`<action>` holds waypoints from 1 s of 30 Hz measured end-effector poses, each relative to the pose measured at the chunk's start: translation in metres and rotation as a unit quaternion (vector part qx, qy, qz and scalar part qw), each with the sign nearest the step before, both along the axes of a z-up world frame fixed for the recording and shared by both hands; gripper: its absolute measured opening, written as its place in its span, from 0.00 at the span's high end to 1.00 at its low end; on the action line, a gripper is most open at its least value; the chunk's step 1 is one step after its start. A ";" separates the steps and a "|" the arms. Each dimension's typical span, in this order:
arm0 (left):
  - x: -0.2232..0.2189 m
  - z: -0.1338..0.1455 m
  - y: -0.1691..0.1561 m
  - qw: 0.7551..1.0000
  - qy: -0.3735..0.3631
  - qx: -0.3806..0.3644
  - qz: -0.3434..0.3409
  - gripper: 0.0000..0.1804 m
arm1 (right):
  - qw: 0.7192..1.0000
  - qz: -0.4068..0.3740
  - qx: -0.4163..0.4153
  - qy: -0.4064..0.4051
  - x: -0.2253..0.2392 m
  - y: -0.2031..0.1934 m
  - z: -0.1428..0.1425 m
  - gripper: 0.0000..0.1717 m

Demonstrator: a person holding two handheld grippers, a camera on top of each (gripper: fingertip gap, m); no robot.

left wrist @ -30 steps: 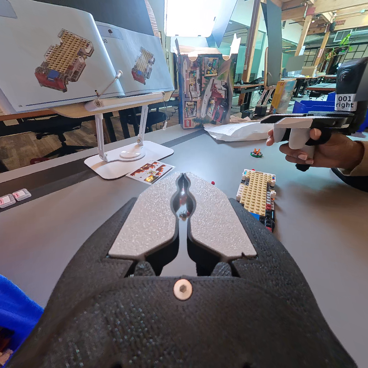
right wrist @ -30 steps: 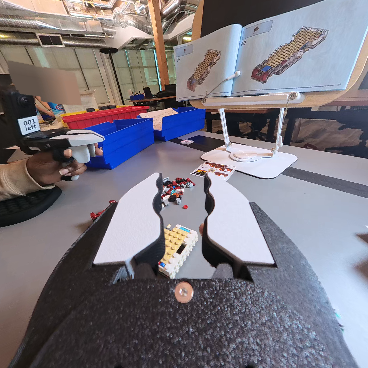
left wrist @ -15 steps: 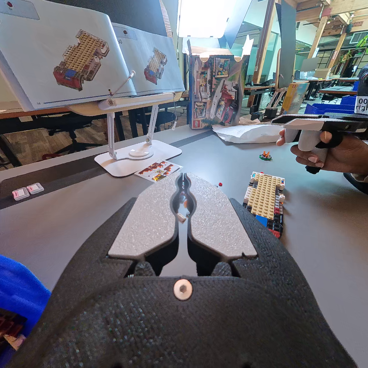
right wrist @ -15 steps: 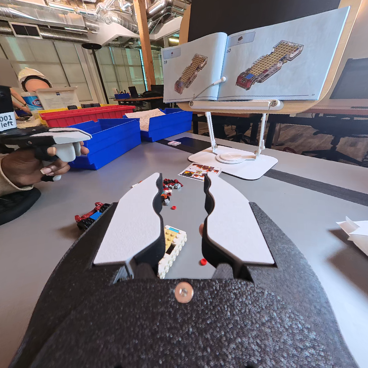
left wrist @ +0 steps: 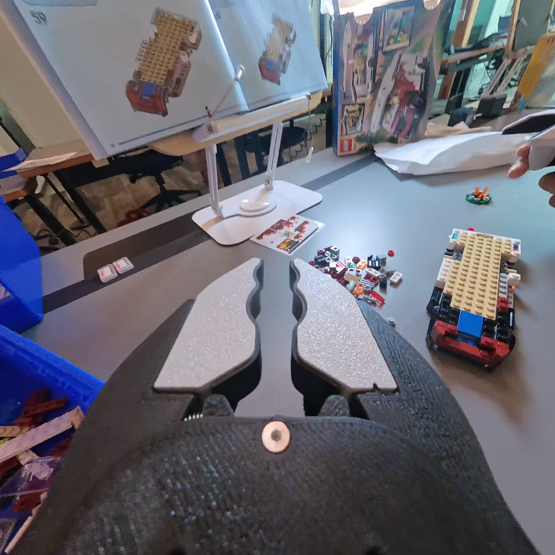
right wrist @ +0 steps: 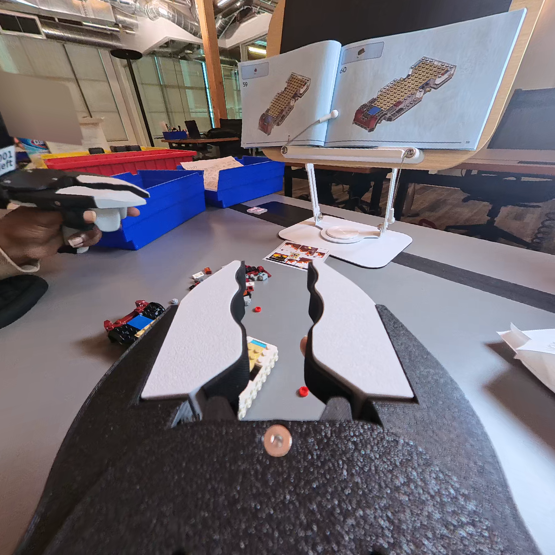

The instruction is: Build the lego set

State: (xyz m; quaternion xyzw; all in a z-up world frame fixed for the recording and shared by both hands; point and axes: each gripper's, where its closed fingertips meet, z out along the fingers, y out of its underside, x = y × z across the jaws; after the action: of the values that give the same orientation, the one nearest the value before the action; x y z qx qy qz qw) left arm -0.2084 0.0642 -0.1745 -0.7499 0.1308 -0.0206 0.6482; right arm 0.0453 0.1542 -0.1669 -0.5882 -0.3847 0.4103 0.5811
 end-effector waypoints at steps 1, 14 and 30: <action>0.002 -0.002 0.003 1.000 -0.001 -0.013 -0.009 0.91 | 1.000 0.001 0.000 -0.002 -0.001 -0.001 -0.001 0.77; -0.008 0.080 0.121 0.994 0.106 -0.016 -0.031 0.89 | 1.000 0.000 0.000 -0.026 -0.005 0.000 -0.011 0.78; -0.097 0.150 0.184 0.985 0.032 0.089 0.143 1.00 | 0.999 0.011 0.012 -0.031 -0.006 -0.005 -0.010 0.78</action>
State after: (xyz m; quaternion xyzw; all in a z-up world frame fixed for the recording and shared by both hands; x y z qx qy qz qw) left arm -0.3057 0.2483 -0.0243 -0.7002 0.0439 0.1080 0.7044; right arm 0.0393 0.1487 -0.1767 -0.5896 -0.4137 0.3936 0.5712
